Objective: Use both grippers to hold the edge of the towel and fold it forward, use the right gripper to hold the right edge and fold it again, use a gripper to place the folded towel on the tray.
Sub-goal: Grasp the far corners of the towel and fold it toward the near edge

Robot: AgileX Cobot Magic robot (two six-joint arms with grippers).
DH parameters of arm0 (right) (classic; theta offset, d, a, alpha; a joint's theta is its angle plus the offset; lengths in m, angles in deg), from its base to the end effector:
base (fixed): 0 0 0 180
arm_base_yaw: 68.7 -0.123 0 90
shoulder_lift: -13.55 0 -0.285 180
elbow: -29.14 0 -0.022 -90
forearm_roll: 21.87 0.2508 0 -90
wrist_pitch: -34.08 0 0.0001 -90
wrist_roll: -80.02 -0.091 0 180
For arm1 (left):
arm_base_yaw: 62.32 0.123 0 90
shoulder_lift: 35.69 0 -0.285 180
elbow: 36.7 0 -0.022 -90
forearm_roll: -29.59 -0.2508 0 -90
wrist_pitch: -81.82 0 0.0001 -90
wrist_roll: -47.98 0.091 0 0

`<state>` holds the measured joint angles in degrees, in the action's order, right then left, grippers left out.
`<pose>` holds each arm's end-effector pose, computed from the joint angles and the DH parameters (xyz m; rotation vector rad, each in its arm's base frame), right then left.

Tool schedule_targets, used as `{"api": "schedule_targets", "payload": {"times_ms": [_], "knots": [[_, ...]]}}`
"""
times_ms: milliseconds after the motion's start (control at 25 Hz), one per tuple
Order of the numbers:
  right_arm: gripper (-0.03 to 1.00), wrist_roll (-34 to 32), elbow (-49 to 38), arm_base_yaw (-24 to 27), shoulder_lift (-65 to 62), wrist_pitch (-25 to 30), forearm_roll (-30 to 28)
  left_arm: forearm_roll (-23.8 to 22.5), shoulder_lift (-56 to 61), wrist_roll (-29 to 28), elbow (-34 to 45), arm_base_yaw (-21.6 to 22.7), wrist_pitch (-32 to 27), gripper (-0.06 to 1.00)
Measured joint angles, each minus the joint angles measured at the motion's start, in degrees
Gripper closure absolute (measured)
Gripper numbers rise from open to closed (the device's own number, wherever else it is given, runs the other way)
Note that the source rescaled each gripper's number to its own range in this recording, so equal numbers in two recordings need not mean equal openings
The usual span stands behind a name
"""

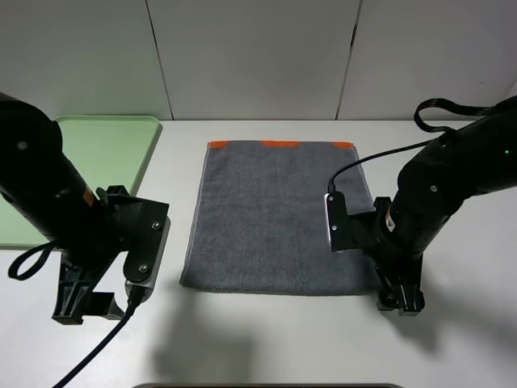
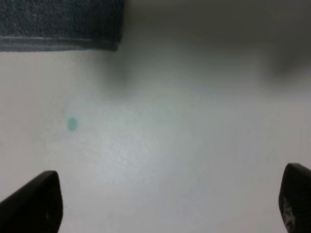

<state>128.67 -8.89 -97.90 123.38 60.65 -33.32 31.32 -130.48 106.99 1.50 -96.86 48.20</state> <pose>0.2293 0.1189 0.1003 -2.1213 2.2025 -0.1728 0.1995 -0.1392 0.1636 2.0963 2.0165 0.0444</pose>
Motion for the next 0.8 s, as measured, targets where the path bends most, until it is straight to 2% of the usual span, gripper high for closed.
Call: {"api": "schedule_targets", "payload": {"times_ms": [520,800], "knots": [[-0.03,1.6,0.4,0.0,2.7,0.2,0.5,0.1,-2.4,3.1,0.0,0.0,4.8,0.06],[-0.03,1.9,0.4,0.0,2.7,0.1,0.8,0.1,-6.5,3.7,0.0,0.0,10.5,0.06]]}}
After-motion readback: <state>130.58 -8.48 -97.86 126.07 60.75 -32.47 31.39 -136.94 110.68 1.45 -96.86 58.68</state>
